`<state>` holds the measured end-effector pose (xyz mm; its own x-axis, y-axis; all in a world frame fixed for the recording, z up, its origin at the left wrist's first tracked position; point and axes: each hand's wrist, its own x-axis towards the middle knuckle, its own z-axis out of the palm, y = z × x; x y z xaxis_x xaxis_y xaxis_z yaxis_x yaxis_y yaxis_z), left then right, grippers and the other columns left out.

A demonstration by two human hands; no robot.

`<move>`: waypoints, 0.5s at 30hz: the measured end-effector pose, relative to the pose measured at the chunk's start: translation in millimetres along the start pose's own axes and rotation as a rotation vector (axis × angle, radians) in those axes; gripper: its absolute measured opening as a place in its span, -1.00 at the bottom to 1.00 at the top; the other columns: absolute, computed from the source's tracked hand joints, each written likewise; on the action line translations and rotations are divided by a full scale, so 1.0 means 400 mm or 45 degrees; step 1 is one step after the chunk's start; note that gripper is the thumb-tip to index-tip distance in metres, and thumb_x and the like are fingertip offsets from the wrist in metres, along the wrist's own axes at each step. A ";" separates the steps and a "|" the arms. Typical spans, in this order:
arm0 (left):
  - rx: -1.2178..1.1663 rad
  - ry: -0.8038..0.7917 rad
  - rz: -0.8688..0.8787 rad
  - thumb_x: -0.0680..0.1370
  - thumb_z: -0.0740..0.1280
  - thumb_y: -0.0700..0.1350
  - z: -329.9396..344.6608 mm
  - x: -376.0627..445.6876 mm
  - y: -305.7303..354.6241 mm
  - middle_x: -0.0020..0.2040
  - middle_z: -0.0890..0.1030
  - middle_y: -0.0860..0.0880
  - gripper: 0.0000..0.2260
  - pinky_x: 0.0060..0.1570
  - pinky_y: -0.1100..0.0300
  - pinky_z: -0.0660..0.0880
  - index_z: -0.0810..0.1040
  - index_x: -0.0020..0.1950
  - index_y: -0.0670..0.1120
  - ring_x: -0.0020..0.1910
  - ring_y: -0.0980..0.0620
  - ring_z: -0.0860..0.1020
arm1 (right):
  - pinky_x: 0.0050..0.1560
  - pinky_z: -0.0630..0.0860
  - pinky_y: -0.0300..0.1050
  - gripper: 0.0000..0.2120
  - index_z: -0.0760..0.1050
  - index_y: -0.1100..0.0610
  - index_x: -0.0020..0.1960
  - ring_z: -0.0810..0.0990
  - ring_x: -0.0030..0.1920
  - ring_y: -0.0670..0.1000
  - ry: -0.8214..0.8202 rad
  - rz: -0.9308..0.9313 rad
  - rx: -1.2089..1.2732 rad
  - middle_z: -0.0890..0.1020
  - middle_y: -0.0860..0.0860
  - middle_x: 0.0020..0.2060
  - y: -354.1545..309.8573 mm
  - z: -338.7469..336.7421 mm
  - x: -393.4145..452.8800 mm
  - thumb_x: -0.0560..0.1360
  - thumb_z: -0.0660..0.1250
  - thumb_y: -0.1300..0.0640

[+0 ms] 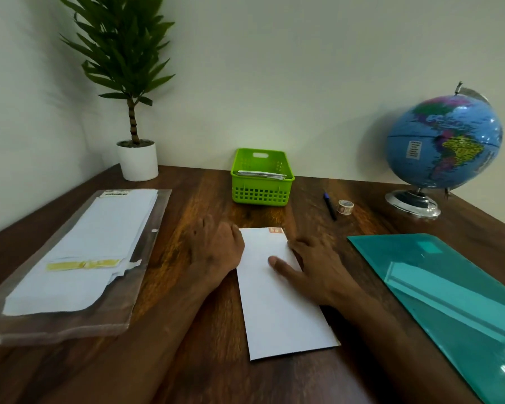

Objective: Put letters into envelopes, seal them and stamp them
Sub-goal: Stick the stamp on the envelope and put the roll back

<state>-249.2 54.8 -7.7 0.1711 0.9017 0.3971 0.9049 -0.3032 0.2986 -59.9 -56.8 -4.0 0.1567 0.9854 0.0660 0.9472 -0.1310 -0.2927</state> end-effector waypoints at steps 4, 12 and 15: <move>-0.042 -0.132 -0.011 0.64 0.20 0.13 0.000 0.008 0.005 0.39 0.50 -0.15 -0.63 0.36 -0.06 0.44 0.55 0.31 -0.06 0.38 -0.15 0.45 | 0.62 0.13 0.15 -0.11 0.18 -0.05 0.65 0.15 0.61 0.09 0.046 -0.032 -0.108 0.24 -0.02 0.62 -0.020 0.016 -0.018 0.51 -0.06 -0.57; -1.292 -0.241 -0.252 0.51 0.49 -0.14 -0.045 0.027 0.011 0.11 0.65 -0.11 -0.65 -0.02 0.03 0.62 0.50 0.25 -0.01 0.03 -0.06 0.66 | 0.59 0.16 0.20 -0.22 0.01 -0.26 0.66 0.16 0.62 0.10 0.047 -0.006 0.068 0.19 -0.01 0.64 -0.026 0.004 -0.016 0.51 -0.10 -0.53; -1.572 -0.246 -0.287 0.50 0.51 -0.20 -0.051 0.016 0.030 0.07 0.66 -0.17 -0.59 0.02 -0.05 0.66 0.50 0.29 0.00 0.01 -0.11 0.69 | 0.59 0.11 0.23 -0.32 -0.06 -0.40 0.62 0.13 0.64 0.14 0.089 0.048 0.257 0.15 0.01 0.66 -0.032 -0.010 0.004 0.53 -0.14 -0.49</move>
<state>-245.2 50.7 16.1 0.2090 0.9691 0.1312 -0.0244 -0.1289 0.9914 -70.5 -54.1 3.5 0.2170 0.9693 0.1154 0.8661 -0.1367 -0.4809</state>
